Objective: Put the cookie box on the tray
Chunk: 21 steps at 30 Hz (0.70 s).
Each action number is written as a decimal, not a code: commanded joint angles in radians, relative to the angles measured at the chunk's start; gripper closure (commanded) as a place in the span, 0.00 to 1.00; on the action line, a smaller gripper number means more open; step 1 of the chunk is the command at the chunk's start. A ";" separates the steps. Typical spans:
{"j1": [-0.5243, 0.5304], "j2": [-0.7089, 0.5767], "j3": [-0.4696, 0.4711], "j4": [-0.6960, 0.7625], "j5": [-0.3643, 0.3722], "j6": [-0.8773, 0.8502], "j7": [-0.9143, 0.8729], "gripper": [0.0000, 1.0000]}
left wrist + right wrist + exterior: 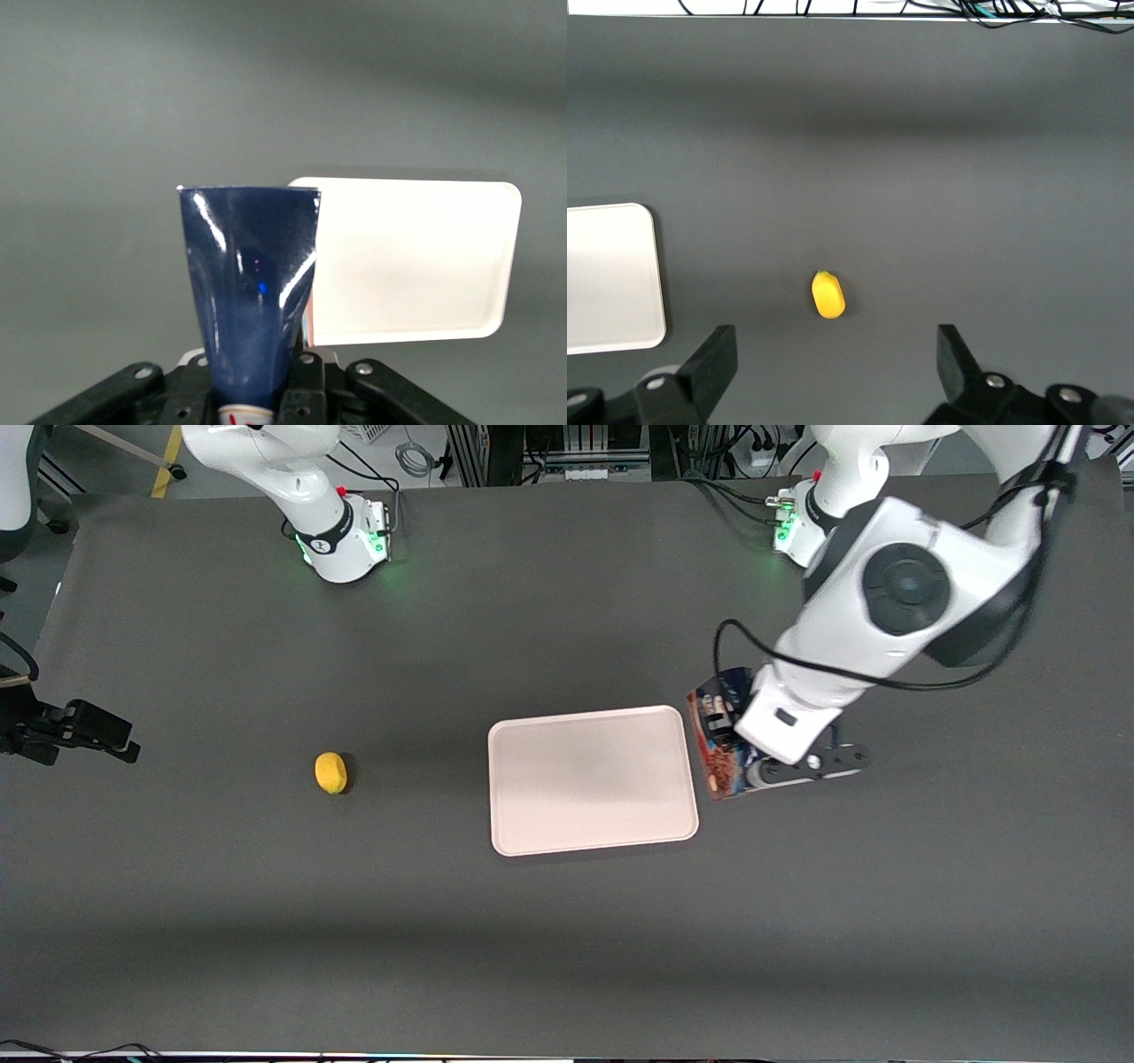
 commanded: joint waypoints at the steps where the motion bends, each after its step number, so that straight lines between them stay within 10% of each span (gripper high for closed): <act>1: 0.003 -0.017 -0.049 -0.136 0.075 0.136 -0.142 0.89; 21: -0.085 0.088 -0.086 -0.353 0.445 0.415 -0.520 0.89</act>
